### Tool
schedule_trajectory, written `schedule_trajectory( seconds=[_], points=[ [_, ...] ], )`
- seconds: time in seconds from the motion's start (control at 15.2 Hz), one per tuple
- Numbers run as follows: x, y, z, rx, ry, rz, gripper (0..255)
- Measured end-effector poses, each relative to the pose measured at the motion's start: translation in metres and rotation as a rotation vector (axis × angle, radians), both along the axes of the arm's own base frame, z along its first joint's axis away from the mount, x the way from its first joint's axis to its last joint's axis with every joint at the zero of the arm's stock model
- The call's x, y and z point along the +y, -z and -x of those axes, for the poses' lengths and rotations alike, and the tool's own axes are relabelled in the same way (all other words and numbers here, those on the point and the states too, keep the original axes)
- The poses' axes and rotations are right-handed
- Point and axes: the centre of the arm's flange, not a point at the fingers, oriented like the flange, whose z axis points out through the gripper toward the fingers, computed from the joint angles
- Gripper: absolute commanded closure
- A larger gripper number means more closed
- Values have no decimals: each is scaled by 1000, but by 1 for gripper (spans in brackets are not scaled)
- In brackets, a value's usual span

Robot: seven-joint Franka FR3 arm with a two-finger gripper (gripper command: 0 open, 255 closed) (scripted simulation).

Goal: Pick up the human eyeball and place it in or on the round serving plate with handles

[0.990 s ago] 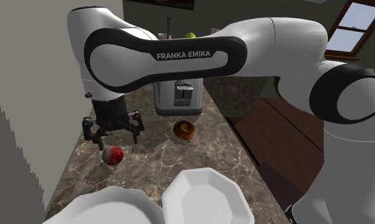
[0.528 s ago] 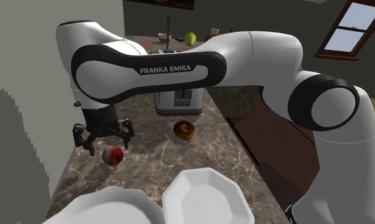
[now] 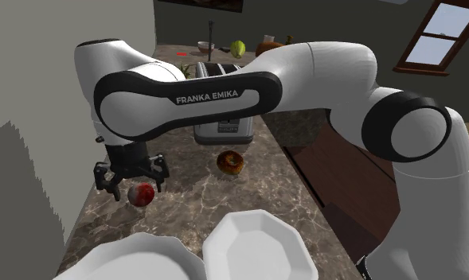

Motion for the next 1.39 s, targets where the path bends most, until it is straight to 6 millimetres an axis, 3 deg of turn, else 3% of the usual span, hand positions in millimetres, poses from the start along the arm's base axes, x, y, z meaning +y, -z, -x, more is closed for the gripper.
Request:
schedule_trajectory(
  seconds=[0.07, 0.13, 0.79, 1.39],
  points=[
    [0, 0, 0, 0, 0, 0, 0],
    [0, 0, 0, 0, 0, 0, 255],
    [0, 0, 0, 0, 0, 0, 255],
    [-1, -41, 1, 0, 0, 0, 255]
  ],
)
